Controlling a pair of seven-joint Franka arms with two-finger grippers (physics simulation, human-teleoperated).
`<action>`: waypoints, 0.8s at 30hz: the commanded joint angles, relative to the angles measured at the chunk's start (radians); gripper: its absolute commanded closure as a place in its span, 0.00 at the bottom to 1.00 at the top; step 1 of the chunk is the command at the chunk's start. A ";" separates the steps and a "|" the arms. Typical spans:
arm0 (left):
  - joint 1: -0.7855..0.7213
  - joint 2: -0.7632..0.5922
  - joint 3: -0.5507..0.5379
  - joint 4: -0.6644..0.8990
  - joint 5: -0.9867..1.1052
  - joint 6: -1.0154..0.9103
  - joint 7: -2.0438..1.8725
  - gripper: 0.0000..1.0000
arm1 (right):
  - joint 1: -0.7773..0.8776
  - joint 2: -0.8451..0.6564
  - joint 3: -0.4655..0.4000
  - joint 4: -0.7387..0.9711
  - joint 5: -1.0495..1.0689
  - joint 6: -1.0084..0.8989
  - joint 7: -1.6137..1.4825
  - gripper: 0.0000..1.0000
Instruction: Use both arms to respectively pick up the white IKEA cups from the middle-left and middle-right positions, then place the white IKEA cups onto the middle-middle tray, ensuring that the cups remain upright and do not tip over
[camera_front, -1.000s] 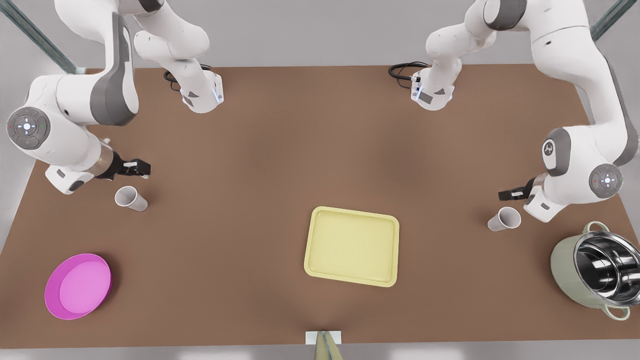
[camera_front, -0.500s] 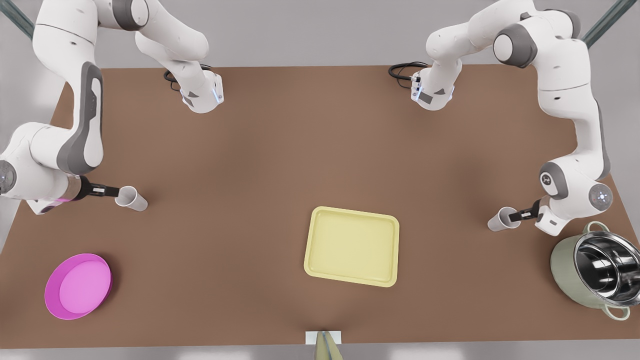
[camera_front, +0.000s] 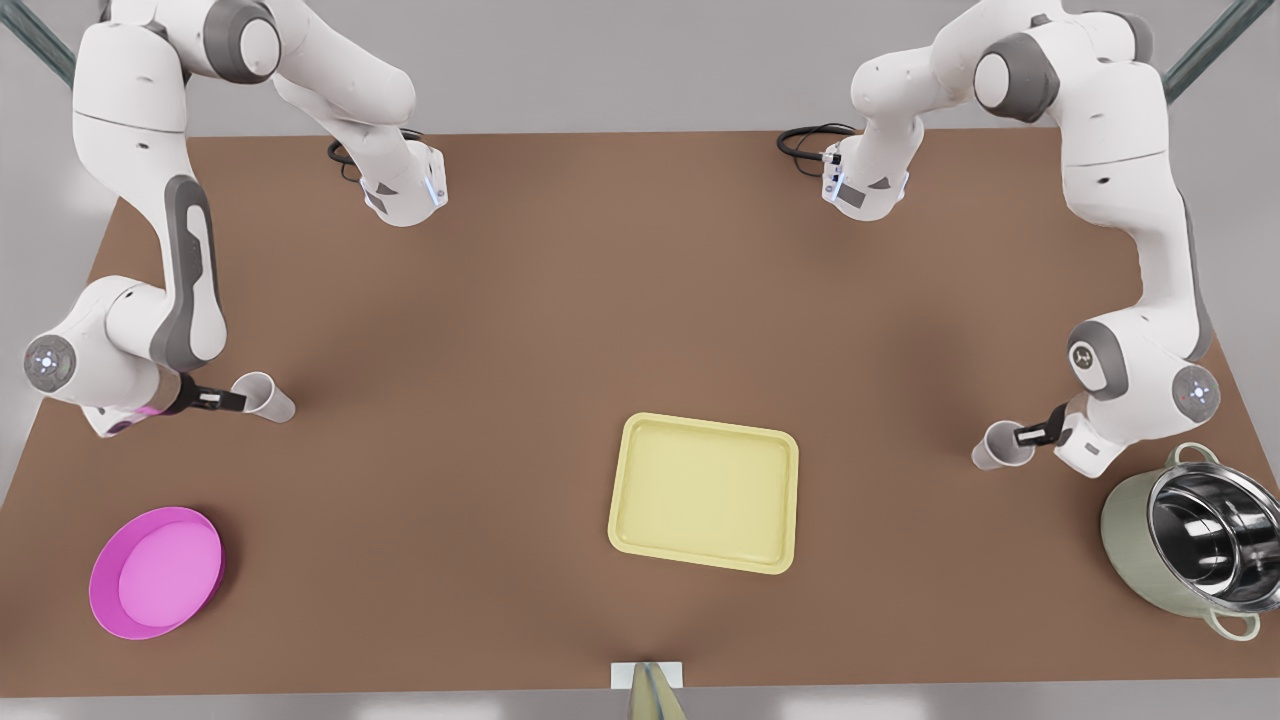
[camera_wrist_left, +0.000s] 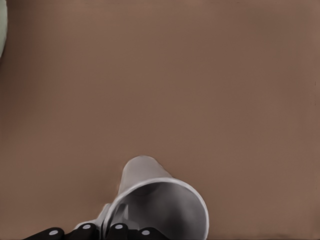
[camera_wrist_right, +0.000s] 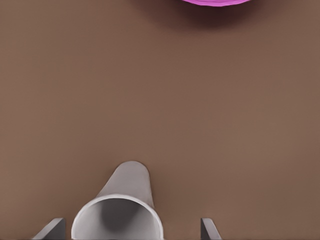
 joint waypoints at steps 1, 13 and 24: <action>-0.042 0.005 -0.008 0.049 -0.012 -0.058 -0.158 0.79 | -0.007 -0.002 0.000 -0.019 0.007 0.079 -0.137 0.00; -0.269 0.191 -0.279 0.248 0.031 0.021 -1.024 0.79 | -0.037 0.025 0.000 -0.106 0.009 0.146 -0.137 0.15; -0.284 0.242 -0.327 0.251 0.033 0.075 -1.120 0.77 | -0.011 0.058 0.073 -0.069 0.005 0.168 -0.138 0.79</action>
